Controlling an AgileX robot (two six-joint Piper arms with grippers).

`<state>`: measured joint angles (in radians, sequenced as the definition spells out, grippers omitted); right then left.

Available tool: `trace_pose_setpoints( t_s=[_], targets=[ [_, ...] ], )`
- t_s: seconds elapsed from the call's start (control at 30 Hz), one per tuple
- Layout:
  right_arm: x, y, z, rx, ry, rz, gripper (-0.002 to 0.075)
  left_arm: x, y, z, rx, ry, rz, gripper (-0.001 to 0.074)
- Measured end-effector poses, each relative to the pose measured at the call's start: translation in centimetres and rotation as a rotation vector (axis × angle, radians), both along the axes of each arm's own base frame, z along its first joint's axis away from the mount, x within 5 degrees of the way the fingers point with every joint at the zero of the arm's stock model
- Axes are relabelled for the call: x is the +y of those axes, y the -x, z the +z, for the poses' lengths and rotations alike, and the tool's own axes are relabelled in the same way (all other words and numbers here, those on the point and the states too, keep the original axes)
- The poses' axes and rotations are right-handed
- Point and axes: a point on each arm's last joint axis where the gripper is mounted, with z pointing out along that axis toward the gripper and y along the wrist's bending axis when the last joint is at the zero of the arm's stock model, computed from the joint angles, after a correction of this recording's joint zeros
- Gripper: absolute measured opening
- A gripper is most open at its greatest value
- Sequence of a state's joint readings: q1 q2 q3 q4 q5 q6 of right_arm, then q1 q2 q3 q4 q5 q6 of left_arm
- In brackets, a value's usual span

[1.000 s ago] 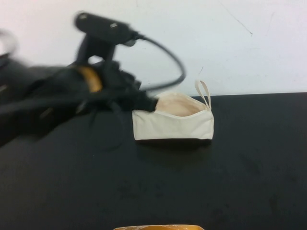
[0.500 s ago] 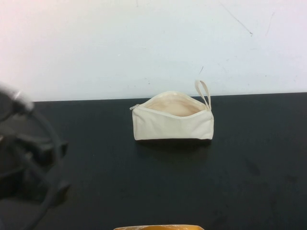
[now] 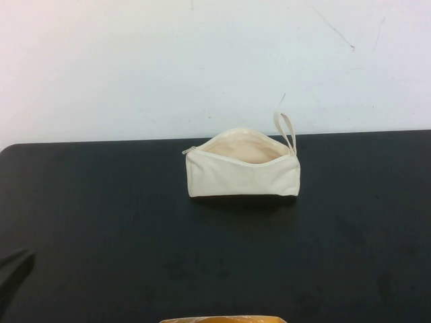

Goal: Put eraser into pencil case

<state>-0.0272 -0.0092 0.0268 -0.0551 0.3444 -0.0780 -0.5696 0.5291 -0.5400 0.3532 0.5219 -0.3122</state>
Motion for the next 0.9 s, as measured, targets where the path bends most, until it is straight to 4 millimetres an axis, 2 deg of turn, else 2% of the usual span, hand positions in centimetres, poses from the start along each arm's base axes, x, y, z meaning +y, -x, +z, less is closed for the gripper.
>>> trace_pose_setpoints(
  t_s=[0.17, 0.27, 0.3, 0.37, 0.5, 0.67, 0.9],
  targets=[
    [0.0, 0.0, 0.0, 0.000, 0.000, 0.000, -0.0001, 2.2, 2.9, -2.9, -0.098, 0.138, 0.063, -0.0001],
    [0.0, 0.0, 0.0, 0.000, 0.000, 0.000, -0.0001, 3.2, 4.0, -4.9, -0.119, 0.198, 0.147, -0.0001],
    [0.0, 0.0, 0.0, 0.000, 0.000, 0.000, -0.0001, 3.5, 4.6, -6.2, -0.142, 0.224, 0.190, -0.0001],
    [0.0, 0.0, 0.0, 0.000, 0.000, 0.000, -0.0001, 3.7, 5.0, -7.2, -0.191, 0.232, 0.217, -0.0001],
    [0.0, 0.0, 0.0, 0.000, 0.000, 0.000, -0.0001, 3.7, 4.7, -9.5, -0.240, 0.213, 0.286, -0.0001],
    [0.0, 0.0, 0.0, 0.000, 0.000, 0.000, -0.0001, 4.0, 4.2, -12.6, -0.190, 0.214, 0.390, -0.0001],
    [0.0, 0.0, 0.0, 0.000, 0.000, 0.000, -0.0001, 4.0, 4.4, -13.4, -0.130, 0.099, 0.366, -0.0001]
  ],
)
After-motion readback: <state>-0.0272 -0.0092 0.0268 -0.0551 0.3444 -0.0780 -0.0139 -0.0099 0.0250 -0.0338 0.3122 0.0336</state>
